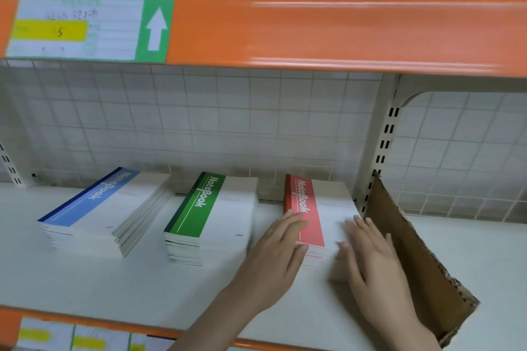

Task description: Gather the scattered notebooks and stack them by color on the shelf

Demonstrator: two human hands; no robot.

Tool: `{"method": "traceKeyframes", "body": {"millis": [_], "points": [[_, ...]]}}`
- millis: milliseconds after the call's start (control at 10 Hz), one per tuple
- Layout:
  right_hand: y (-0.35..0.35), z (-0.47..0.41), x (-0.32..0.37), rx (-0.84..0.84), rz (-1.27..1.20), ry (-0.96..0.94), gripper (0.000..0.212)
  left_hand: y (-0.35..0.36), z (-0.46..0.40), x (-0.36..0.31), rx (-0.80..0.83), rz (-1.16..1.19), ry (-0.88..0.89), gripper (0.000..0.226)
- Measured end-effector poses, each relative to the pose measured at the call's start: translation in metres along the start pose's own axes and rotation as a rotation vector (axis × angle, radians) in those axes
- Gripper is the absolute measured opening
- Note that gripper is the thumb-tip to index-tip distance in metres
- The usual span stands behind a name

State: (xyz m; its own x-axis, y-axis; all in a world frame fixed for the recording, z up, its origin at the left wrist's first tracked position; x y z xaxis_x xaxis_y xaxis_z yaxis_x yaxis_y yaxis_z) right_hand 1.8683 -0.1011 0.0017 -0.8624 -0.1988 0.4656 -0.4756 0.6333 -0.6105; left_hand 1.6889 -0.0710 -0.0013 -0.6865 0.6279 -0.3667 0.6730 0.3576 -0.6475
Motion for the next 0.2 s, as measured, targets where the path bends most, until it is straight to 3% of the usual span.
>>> {"method": "traceKeyframes", "body": {"millis": [200], "points": [[-0.002,0.017,0.011,-0.107,-0.025,-0.069,0.040,-0.023,0.017,0.002,-0.001,0.102,-0.023,0.037]]}}
Point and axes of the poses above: each hand's wrist, its own z-axis away from the middle knuckle, its own y-axis out of the palm, x = y × z, the point moved 2 cm from there along -z, towards the middle knuckle, and after that the axes turned 14 degrees about -x, right-handed, at the moved point
